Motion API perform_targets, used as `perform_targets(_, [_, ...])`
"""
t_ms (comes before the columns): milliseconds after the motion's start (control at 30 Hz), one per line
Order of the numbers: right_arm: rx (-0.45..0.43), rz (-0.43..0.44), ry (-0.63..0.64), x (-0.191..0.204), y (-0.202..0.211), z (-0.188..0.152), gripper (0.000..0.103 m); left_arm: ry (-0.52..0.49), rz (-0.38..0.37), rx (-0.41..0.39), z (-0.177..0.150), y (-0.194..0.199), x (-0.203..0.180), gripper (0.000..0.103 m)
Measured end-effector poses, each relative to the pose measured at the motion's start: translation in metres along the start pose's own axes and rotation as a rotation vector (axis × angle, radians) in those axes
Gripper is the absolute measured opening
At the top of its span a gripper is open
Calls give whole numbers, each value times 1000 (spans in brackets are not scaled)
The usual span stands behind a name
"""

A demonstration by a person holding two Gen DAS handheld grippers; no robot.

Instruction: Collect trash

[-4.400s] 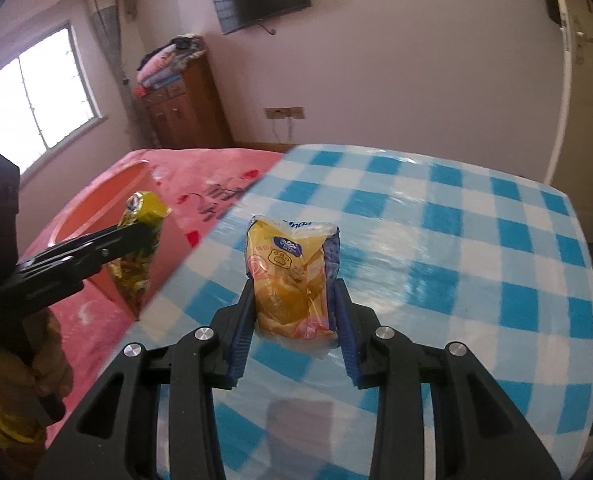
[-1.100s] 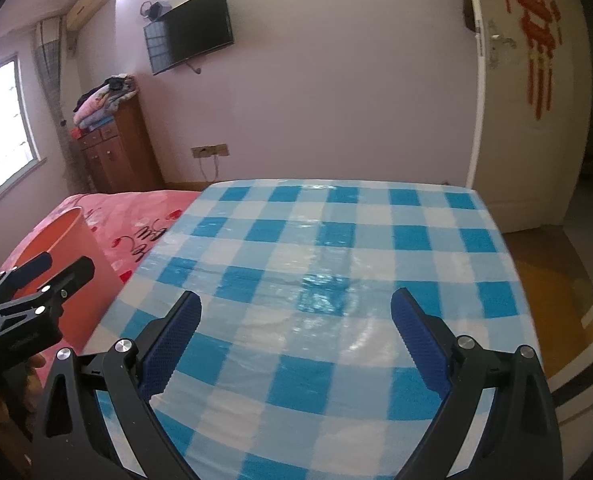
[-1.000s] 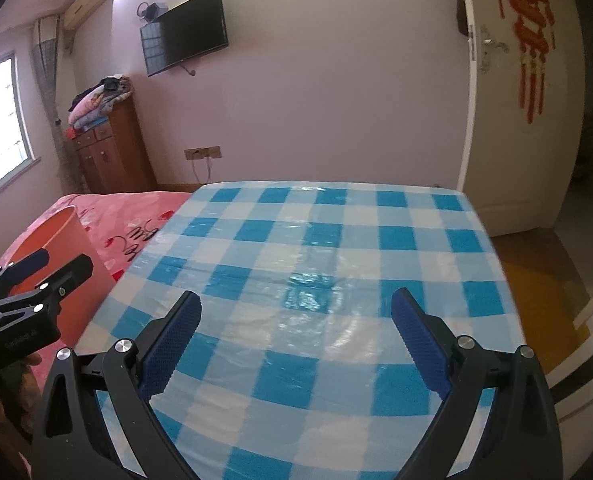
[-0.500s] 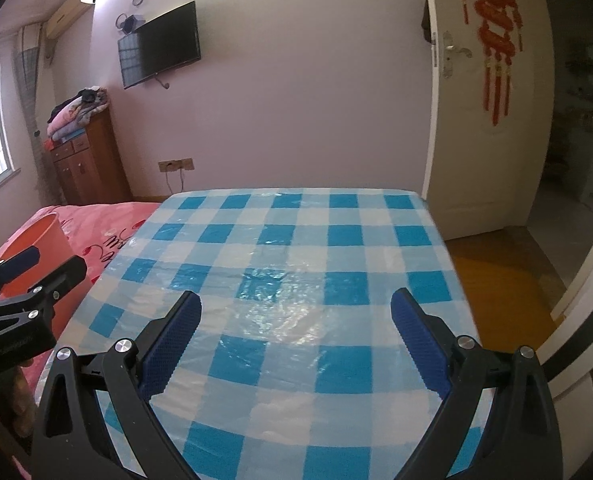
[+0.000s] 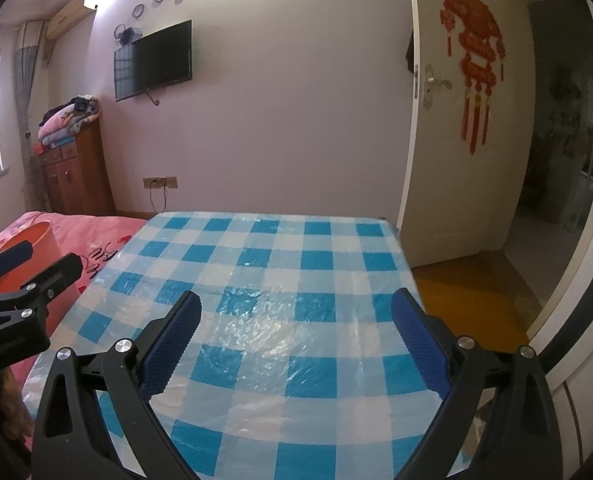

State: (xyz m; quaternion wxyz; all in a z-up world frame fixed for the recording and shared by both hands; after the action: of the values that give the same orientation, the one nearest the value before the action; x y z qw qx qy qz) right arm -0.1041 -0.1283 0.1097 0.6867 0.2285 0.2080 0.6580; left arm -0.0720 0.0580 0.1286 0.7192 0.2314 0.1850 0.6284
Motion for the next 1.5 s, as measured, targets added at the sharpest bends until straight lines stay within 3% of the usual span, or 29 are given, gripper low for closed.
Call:
perform_targets(700, [-47,-29,19,5,22,4,95,13,5,-68,5,26,1,99])
perform_targets(1233, [-39,-25,15,5,24,1,95,5,1,-57,4,23,-1,99])
perform_targets(1500, [7,-7,4,4,2,-9,95,-2,5,-30,-1,3,-5,99])
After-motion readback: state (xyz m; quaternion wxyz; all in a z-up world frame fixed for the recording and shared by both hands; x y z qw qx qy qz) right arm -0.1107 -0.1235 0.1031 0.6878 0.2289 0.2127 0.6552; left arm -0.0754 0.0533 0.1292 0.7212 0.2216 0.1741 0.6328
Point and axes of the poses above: each gripper's, at about its wrist camera, not at the fingertips, and y roughly against the way its jaws point, x to its left, z to its top, the point moved 8 cm from there along -y, roughly the way its jaws point, and after that the axes turned 9 degrees about x, right-handed, at the moved point
